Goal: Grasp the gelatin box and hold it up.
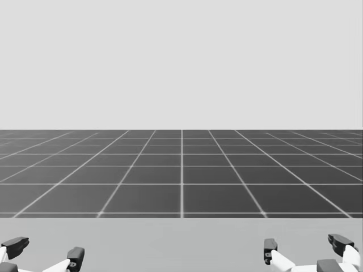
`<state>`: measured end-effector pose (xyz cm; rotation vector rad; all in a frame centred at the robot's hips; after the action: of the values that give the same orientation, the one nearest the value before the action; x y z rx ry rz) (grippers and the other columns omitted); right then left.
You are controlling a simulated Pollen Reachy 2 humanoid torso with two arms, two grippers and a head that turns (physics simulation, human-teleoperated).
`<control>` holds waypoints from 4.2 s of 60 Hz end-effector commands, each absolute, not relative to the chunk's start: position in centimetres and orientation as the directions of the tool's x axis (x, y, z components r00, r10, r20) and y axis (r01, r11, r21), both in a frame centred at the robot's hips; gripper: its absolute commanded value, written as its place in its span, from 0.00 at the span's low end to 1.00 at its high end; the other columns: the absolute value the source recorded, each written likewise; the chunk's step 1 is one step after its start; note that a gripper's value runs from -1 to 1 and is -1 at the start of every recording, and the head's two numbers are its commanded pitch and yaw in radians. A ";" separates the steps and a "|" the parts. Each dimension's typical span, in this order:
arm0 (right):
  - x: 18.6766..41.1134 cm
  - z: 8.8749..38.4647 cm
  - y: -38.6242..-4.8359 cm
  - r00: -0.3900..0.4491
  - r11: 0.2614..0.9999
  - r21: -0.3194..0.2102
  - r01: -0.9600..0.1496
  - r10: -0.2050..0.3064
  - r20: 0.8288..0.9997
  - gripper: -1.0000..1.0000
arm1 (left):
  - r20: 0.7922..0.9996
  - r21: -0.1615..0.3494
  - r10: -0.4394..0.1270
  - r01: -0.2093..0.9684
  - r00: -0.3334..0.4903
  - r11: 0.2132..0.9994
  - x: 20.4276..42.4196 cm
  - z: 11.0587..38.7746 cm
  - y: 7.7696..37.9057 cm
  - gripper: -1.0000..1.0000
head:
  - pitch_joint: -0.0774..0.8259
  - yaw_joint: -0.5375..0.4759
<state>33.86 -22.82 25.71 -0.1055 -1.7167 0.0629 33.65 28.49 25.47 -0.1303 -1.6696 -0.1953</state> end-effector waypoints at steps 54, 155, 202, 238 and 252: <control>33.6 26.3 -22.9 -0.159 0.991 -0.124 0.059 0.132 0.978 0.00 | 0.993 0.064 -0.045 0.191 -0.107 0.979 33.6 25.7 28.8 0.00 | 0.74 0.73; 34.6 25.2 -23.3 -0.152 0.983 -0.166 0.078 0.176 0.973 0.00 | 0.873 -0.064 -0.025 0.166 0.487 0.984 29.6 18.0 22.4 0.00 | 0.82 0.89; 34.5 25.8 -23.6 -0.168 0.985 -0.153 0.077 0.164 0.972 0.00 | 0.869 0.038 -0.073 0.080 0.490 0.996 32.0 16.0 21.7 1.00 | 0.73 0.89; 34.2 25.8 -23.6 -0.130 0.992 -0.120 0.036 0.124 0.984 0.00 | 0.930 0.147 -0.162 0.069 0.329 0.987 31.2 22.4 22.1 0.98 | 0.42 0.89; 34.3 25.9 -23.7 -0.135 0.991 -0.129 0.037 0.133 0.982 0.00 | 0.970 0.171 -0.174 0.035 0.169 0.985 30.9 30.0 23.3 0.98 | 0.41 0.89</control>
<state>34.26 -23.62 25.85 -0.1278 -1.7056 0.0787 30.82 22.77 25.27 0.0592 -1.4103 -0.1702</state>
